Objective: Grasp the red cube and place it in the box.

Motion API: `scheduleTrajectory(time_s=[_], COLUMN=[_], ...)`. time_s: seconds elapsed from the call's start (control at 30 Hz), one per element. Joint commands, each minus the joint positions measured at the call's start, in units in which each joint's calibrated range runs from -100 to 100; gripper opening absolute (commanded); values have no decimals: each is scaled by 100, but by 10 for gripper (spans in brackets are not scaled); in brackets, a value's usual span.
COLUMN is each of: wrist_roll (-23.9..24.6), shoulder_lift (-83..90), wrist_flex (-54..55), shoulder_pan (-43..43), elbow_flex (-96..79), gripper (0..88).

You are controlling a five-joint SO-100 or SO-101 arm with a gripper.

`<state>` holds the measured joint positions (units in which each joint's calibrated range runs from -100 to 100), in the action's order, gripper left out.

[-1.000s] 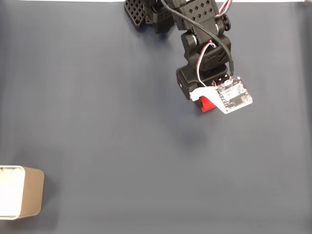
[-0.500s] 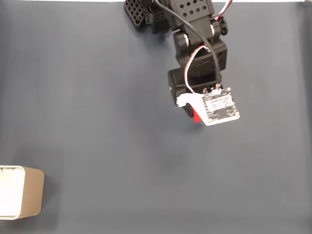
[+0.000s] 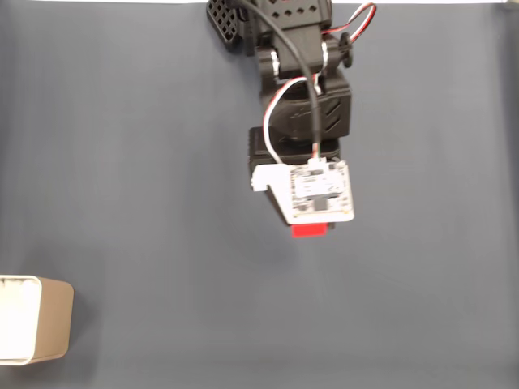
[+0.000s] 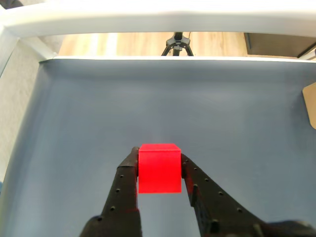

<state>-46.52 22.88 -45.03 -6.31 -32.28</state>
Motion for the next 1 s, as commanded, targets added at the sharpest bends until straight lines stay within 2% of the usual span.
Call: scheduleTrajectory(time_s=[0.0, 0.97], wrist_roll=[-49, -166], shoulder_lift=[-9, -2046], wrist_flex=[-22, -22], shoulder_pan=[325, 2250], elbow_flex=[481, 3575], gripper=[3, 3])
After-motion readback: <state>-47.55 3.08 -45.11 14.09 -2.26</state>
